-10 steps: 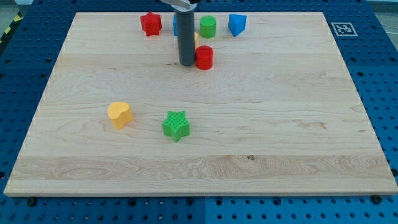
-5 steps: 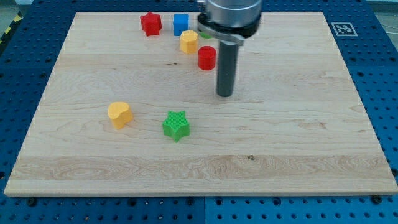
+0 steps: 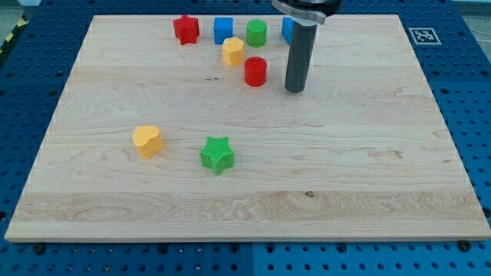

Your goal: Move the red circle to the bottom of the yellow hexagon

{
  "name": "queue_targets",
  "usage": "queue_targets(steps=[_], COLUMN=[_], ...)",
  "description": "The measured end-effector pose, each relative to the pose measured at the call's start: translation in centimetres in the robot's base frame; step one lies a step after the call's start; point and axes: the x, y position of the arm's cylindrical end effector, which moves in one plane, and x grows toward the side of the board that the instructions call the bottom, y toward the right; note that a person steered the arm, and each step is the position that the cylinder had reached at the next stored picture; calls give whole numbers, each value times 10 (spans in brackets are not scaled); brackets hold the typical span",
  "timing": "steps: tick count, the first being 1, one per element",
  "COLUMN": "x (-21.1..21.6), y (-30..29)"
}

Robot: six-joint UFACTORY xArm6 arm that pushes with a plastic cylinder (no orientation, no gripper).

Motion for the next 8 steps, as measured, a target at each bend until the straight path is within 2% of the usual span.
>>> queue_targets(steps=[3,8], x=[-50,-39], y=[-5,-16])
